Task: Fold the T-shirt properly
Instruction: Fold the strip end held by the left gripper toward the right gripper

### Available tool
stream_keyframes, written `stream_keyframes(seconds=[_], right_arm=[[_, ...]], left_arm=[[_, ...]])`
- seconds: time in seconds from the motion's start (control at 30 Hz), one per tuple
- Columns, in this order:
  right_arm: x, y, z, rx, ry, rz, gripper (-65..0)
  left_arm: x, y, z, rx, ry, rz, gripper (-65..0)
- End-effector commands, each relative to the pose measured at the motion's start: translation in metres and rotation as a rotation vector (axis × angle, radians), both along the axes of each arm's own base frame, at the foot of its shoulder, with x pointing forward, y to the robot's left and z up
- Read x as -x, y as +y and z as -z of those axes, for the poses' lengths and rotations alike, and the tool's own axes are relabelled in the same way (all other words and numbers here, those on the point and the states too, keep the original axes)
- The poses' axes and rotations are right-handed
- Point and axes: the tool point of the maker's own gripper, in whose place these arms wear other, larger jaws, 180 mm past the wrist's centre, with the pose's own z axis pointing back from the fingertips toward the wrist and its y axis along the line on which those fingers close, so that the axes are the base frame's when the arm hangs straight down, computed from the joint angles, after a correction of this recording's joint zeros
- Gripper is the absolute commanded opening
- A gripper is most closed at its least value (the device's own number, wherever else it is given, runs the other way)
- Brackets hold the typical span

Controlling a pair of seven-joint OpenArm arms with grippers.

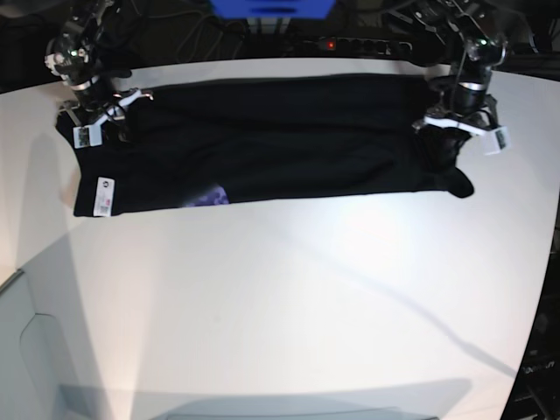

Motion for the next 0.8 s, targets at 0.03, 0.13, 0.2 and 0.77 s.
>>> stream_keyframes(seconds=[0.03,0.13,0.2,0.77], right_arm=[[0.003,0.000,0.001,0.012,0.018,-0.012,-48.0],[0.003,0.002,0.001,0.010,0.018,-0.016,-48.0],[0.003,0.002,0.001,0.010,0.018,-0.016,-48.0],[0.002,0.004,0.001,0.008,0.017,-0.022,-48.0]], left_arm=[[-0.012,-0.031,-0.004,0.008,-0.031,0.098,-65.0],[-0.014,-0.078,0.001,0.047,-0.018,0.224,-65.0],[-0.017,-0.101,0.001,0.075,-0.015,0.275,-65.0],[-0.032,-0.260,0.008,0.191,0.043,0.579,-65.0]])
